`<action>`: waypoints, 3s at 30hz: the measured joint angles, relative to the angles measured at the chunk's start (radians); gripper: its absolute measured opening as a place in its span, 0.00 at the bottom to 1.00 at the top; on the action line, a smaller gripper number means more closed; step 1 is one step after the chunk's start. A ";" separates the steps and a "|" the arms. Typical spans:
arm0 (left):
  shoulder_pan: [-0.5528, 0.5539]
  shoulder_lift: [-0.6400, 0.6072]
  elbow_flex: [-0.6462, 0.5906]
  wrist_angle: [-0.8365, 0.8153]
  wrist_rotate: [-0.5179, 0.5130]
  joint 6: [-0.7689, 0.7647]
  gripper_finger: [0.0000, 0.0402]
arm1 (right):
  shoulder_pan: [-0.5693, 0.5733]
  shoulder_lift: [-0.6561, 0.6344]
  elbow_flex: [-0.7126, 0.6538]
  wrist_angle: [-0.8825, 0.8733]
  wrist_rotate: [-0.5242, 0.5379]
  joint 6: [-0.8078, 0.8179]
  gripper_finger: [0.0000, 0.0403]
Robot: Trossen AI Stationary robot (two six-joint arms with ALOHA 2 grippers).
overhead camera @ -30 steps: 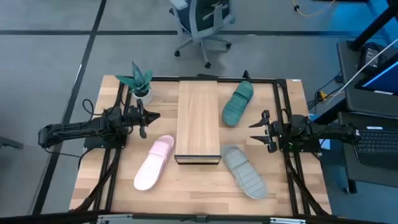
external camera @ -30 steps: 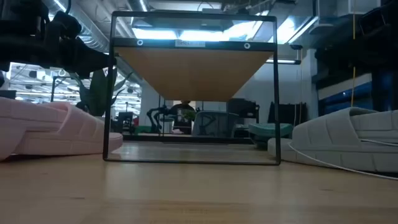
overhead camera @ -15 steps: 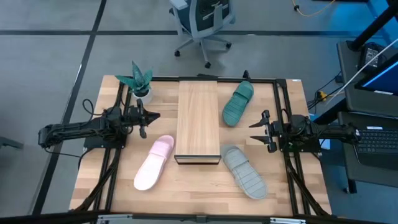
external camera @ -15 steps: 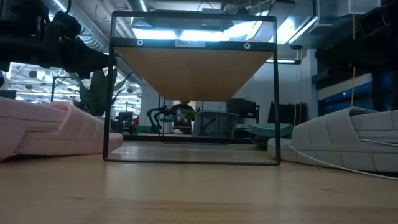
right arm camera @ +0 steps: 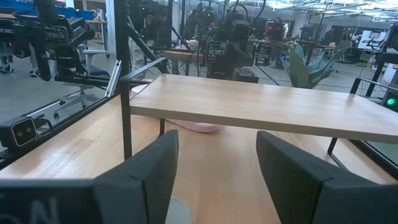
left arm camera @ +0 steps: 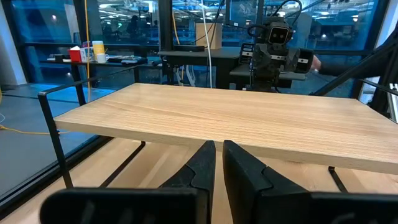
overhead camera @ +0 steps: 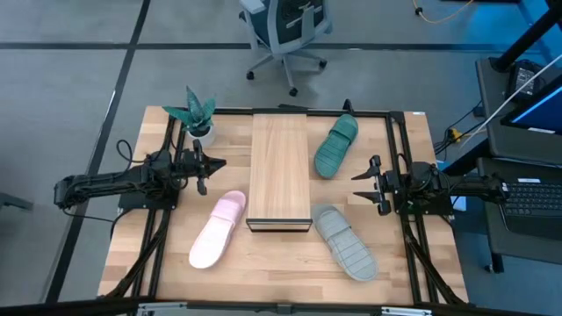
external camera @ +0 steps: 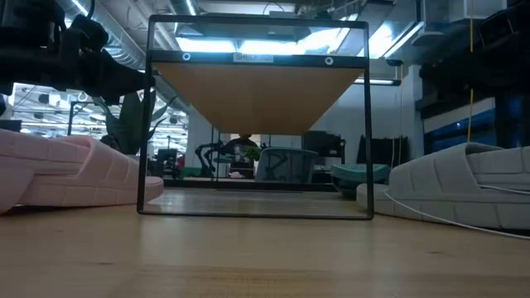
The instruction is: Pick and place slippers onto the shelf
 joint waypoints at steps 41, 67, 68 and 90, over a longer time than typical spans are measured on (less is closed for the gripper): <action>0.000 0.000 0.000 0.000 0.000 0.000 0.06 | 0.000 0.000 0.000 0.000 0.000 0.000 0.54; 0.000 0.000 0.000 0.000 0.000 0.000 0.06 | 0.000 0.000 0.000 0.000 0.000 -0.078 0.54; 0.000 0.000 0.000 0.000 0.000 0.000 0.06 | 0.000 0.000 0.000 0.000 0.000 -0.074 0.54; 0.000 0.000 0.000 0.000 0.000 0.000 0.06 | 0.000 0.000 0.000 0.004 -0.002 0.130 0.54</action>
